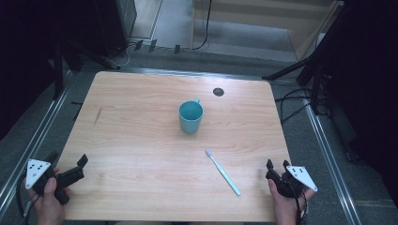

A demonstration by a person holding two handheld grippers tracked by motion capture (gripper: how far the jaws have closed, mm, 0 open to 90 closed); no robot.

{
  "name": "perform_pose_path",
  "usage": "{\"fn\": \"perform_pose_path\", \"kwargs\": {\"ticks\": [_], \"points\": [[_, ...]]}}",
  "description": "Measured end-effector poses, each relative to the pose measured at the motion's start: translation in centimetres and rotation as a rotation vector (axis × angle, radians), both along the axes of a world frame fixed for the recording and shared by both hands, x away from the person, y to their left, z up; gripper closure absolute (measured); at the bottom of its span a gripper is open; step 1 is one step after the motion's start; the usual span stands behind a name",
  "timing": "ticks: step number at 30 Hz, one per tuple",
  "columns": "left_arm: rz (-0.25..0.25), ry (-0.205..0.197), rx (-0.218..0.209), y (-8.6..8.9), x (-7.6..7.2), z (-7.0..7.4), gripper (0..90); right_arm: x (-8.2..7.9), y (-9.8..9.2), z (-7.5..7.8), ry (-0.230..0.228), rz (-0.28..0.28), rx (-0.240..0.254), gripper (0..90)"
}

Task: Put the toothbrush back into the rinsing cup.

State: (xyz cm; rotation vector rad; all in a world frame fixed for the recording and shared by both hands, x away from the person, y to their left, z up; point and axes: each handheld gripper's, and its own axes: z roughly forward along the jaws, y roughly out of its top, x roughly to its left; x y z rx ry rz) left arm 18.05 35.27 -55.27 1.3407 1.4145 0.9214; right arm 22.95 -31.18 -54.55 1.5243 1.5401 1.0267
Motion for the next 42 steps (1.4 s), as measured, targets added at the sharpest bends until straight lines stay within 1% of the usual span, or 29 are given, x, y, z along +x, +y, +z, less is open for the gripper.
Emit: {"fn": "perform_pose_path", "kwargs": {"ticks": [1, 2, 4, 6, 7, 9, 11, 13, 14, 15, 16, 17, 18, 19, 20, 21, 22, 23, 24, 25, 27, 30, 32, 33, 34, 35, 36, 39, 42], "points": [[0.000, 0.001, 0.000, 0.0, 0.0, 0.0, 0.0, 0.0, 0.0, 0.0, -0.002, 0.000, -0.004, 42.1], [0.000, 0.001, 0.000, 0.0, 0.0, 0.0, 0.0, 0.0, 0.0, 0.0, -0.002, 0.000, -0.004, 42.1], [0.003, -0.004, -0.006, 0.0, 0.0, 0.0, 0.0, -0.1, 0.0, 0.0, -0.006, 0.005, 0.001, 48.7], [0.003, -0.003, -0.008, 0.1, -0.1, 0.0, 0.0, -0.1, -0.1, 0.0, -0.005, 0.044, 0.019, 57.7], [0.003, -0.003, -0.008, 0.0, -0.1, 0.0, 0.0, -0.2, -0.1, 0.0, -0.001, 0.050, 0.024, 60.2], [0.004, -0.003, -0.006, 0.0, -0.1, 0.0, 0.0, -0.2, 0.1, 0.0, 0.005, 0.076, 0.010, 70.8], [0.003, 0.001, -0.005, 0.0, -0.1, 0.0, 0.0, 0.0, 0.3, 0.2, 0.017, 0.109, 0.006, 75.4], [0.002, 0.001, -0.004, 0.0, -0.1, 0.0, 0.0, 0.2, 0.7, 0.7, 0.033, 0.143, -0.039, 78.3], [0.004, 0.000, -0.004, 0.0, -0.1, 0.0, 0.0, 0.3, 1.0, 1.5, 0.035, 0.179, -0.056, 81.8], [0.004, 0.000, -0.004, 0.0, -0.1, 0.0, 0.0, 0.3, 1.0, 1.5, 0.035, 0.179, -0.056, 81.8], [0.001, 0.003, -0.004, 0.0, -0.1, 0.0, 0.0, 0.3, 1.1, 2.0, 0.039, 0.191, -0.064, 84.1], [0.002, 0.001, -0.003, 0.0, -0.1, 0.0, 0.0, 0.4, 1.4, 3.0, 0.052, 0.228, -0.091, 88.1], [0.001, 0.002, -0.002, 0.0, -0.1, 0.0, 0.0, 0.5, 1.6, 3.3, 0.055, 0.242, -0.105, 90.0], [0.001, 0.004, -0.002, 0.0, -0.2, 0.0, 0.0, 0.5, 1.6, 3.3, 0.055, 0.242, -0.105, 90.0], [0.000, 0.004, -0.003, -0.1, -0.2, 0.0, 0.0, 0.7, 2.1, 4.2, 0.082, 0.289, -0.140, 90.0], [0.001, 0.003, -0.002, -0.1, -0.1, 0.0, 0.0, 0.7, 2.1, 4.2, 0.082, 0.289, -0.140, 90.0], [0.002, 0.004, 0.000, -0.1, -0.1, 0.0, 0.0, 1.1, 2.8, 5.1, 0.133, 0.353, -0.151, 90.0], [0.002, 0.004, 0.000, -0.1, -0.1, 0.0, 0.0, 1.1, 2.8, 5.1, 0.133, 0.353, -0.151, 90.0], [0.002, 0.005, 0.001, -0.1, -0.1, 0.0, 0.0, 1.4, 3.5, 5.8, 0.173, 0.397, -0.165, 90.0], [0.002, 0.005, 0.001, -0.1, -0.1, 0.0, 0.0, 1.6, 3.8, 6.2, 0.192, 0.422, -0.171, 90.0], [0.002, 0.006, -0.001, -0.1, -0.1, 0.0, 0.0, 1.7, 4.5, 7.1, 0.219, 0.456, -0.174, 90.0], [0.002, 0.005, -0.002, -0.1, -0.1, 0.0, 0.0, 1.9, 5.2, 7.8, 0.237, 0.479, -0.166, 90.0], [0.002, 0.004, -0.001, -0.1, -0.1, 0.0, 0.0, 1.9, 6.3, 8.4, 0.269, 0.547, -0.170, 90.0], [0.001, 0.005, 0.000, -0.1, -0.1, 0.0, 0.0, 1.9, 6.3, 8.4, 0.269, 0.547, -0.170, 90.0], [0.001, 0.005, 0.000, -0.1, -0.1, 0.0, 0.0, 1.9, 6.7, 8.5, 0.286, 0.568, -0.184, 90.0], [0.000, 0.006, -0.001, -0.1, -0.1, 0.0, 0.0, 1.8, 7.7, 8.5, 0.328, 0.620, -0.213, 90.0], [0.000, 0.006, -0.001, -0.1, -0.1, 0.0, 0.0, 1.8, 7.7, 8.5, 0.328, 0.620, -0.213, 90.0], [-0.002, 0.008, -0.001, -0.1, -0.1, 0.0, 0.0, 1.7, 9.3, 8.4, 0.387, 0.713, -0.248, 90.0], [-0.003, 0.008, 0.000, -0.1, -0.1, 0.0, 0.0, 1.6, 10.4, 7.9, 0.435, 0.770, -0.272, 90.0]]}}
